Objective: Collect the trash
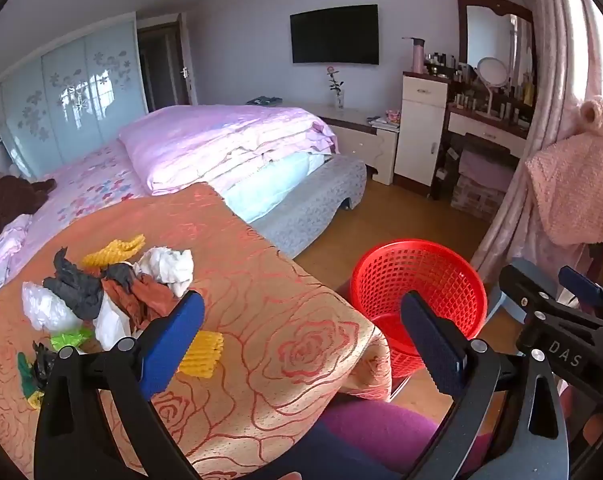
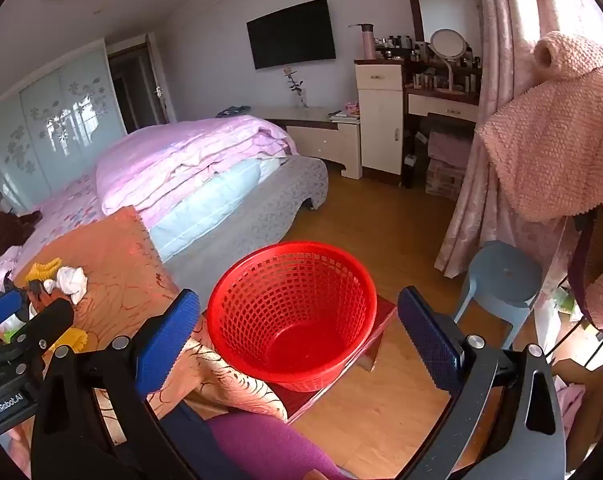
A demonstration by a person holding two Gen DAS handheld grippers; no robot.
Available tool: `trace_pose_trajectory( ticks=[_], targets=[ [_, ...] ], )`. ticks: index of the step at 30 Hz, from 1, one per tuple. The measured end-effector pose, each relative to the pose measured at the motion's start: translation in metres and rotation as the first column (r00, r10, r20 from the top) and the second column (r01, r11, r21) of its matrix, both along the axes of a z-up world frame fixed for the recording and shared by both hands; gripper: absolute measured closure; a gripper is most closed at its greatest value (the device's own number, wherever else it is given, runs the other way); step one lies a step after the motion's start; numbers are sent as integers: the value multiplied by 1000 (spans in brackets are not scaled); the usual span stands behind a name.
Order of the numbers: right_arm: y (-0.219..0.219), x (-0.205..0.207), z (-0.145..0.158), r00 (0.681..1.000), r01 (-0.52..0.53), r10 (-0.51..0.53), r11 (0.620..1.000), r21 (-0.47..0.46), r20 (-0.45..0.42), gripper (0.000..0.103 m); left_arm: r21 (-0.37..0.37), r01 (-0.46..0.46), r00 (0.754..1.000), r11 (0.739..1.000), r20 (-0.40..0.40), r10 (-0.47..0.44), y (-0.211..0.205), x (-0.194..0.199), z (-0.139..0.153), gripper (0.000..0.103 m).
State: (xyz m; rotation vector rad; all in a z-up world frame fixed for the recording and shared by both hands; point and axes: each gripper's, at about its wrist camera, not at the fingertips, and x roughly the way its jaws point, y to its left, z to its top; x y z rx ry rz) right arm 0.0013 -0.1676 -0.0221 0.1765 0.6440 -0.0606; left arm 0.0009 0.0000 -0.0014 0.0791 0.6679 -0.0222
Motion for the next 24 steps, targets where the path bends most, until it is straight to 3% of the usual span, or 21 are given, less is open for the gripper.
trace_pose_trajectory(
  ticks=[24],
  targets=[
    [-3,1,4,1000,27,-27,999,-38,-1,7,-24,0,1000,1000,0,0,1,3,1,8]
  ],
)
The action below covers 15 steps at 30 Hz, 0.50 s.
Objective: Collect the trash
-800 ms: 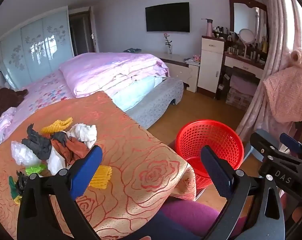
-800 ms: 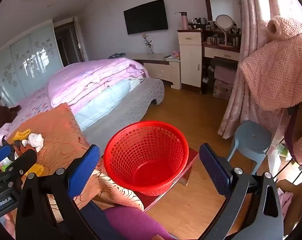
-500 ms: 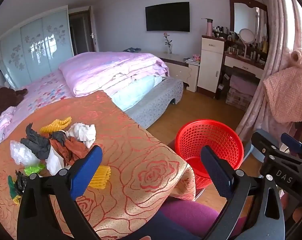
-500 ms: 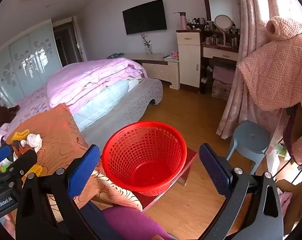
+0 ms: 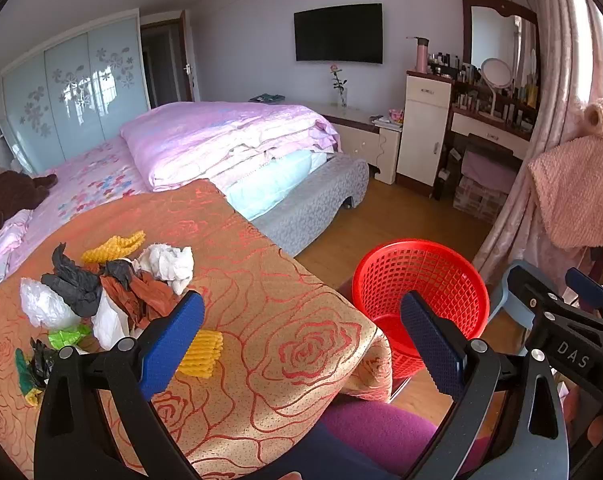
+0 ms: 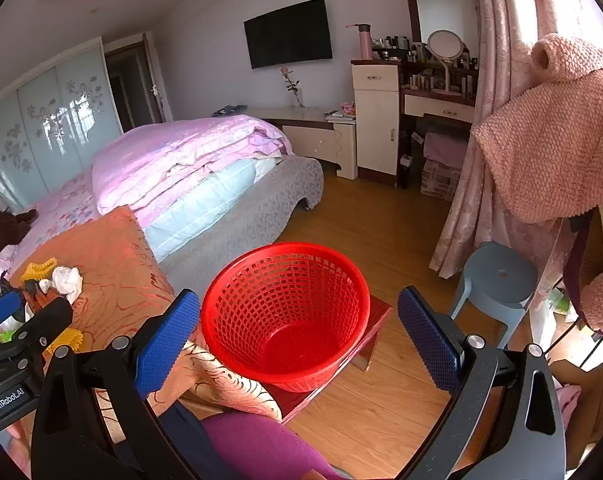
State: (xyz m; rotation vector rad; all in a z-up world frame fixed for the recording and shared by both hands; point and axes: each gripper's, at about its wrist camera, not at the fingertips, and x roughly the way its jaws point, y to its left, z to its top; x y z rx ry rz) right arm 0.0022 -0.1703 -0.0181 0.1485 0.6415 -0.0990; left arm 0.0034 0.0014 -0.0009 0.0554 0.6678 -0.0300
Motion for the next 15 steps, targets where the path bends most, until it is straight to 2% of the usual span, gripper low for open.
trace_pose_trajectory(
  ticks=[15],
  targets=[
    [0,1,-2,1000,0,0,1000,2,-6,7,-2,-10,1000,1000,-4,10,3,0,-5,8]
  ],
)
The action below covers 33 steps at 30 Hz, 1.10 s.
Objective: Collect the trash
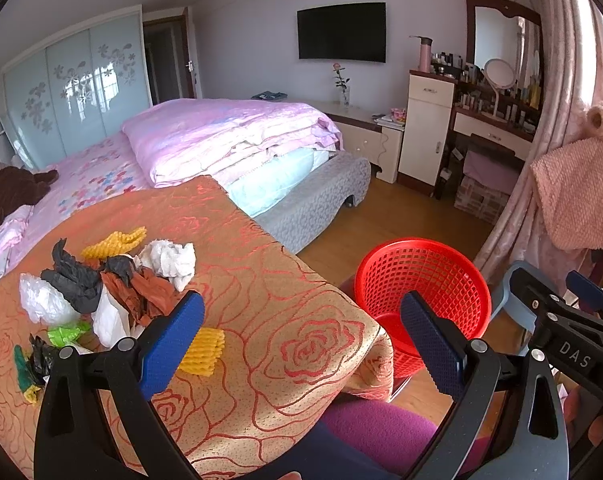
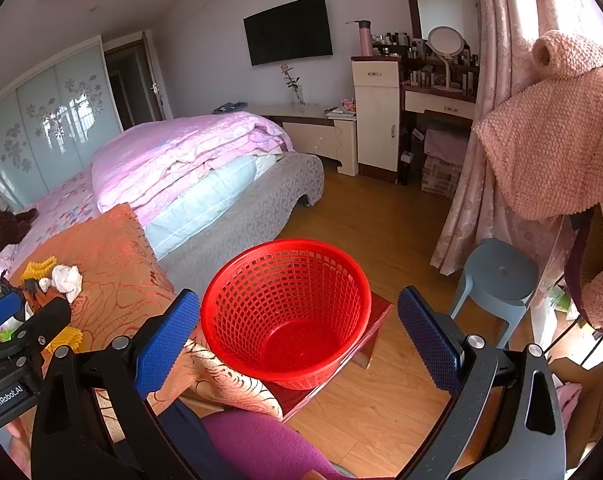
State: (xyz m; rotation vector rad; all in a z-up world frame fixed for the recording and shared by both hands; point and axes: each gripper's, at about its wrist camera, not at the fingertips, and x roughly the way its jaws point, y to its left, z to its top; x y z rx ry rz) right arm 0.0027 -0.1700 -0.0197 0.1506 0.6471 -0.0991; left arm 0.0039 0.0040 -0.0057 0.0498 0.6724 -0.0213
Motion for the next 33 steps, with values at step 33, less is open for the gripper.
trace_pose_trajectory(
  ticks=[33],
  targets=[
    [3,-3,-3,1000,-2,2,1000,5,-12,7,-3,-5,1000,1000,-5,5,4,-1,-3,8]
  ],
)
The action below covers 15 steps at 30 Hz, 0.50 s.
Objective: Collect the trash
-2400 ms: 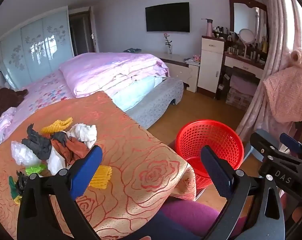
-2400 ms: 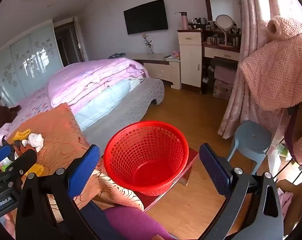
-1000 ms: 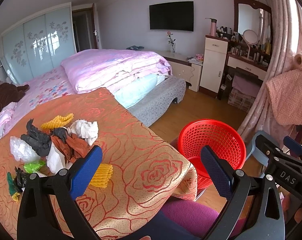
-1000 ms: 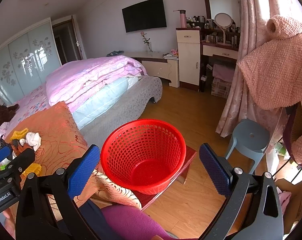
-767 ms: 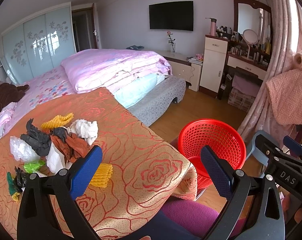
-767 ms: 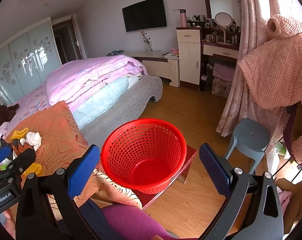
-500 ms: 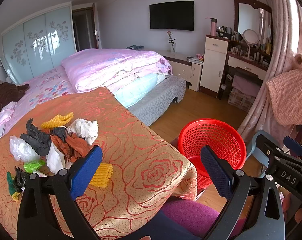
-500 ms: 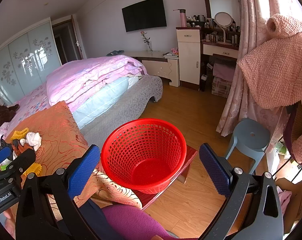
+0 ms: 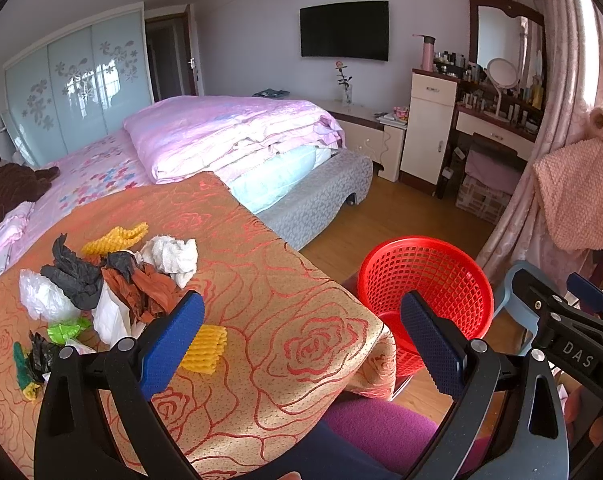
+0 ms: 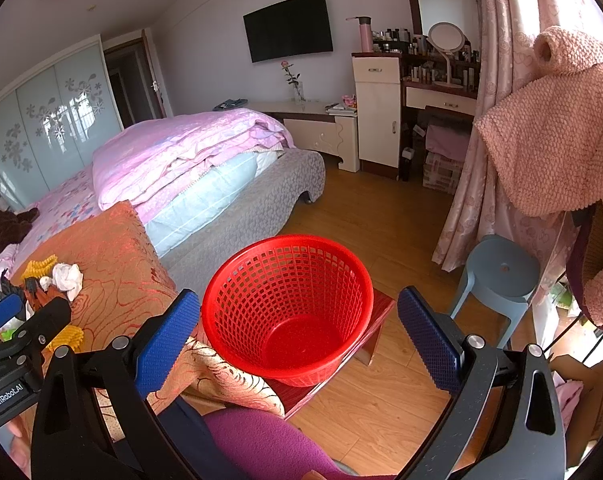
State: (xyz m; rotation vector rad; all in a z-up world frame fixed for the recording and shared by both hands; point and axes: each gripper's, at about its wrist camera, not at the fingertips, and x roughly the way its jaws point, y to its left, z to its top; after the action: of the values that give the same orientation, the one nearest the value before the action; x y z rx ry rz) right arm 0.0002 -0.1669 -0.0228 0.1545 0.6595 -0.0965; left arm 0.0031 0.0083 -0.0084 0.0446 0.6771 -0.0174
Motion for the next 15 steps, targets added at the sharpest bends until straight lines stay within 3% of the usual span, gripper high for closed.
trace_pose_trajectory(
  ticks=[15],
  targets=[
    [5,1,-7,1000,-6,6,1000,2,-14,7,-4,-5,1000,1000,-7,5,3,1,-3,8]
  ],
)
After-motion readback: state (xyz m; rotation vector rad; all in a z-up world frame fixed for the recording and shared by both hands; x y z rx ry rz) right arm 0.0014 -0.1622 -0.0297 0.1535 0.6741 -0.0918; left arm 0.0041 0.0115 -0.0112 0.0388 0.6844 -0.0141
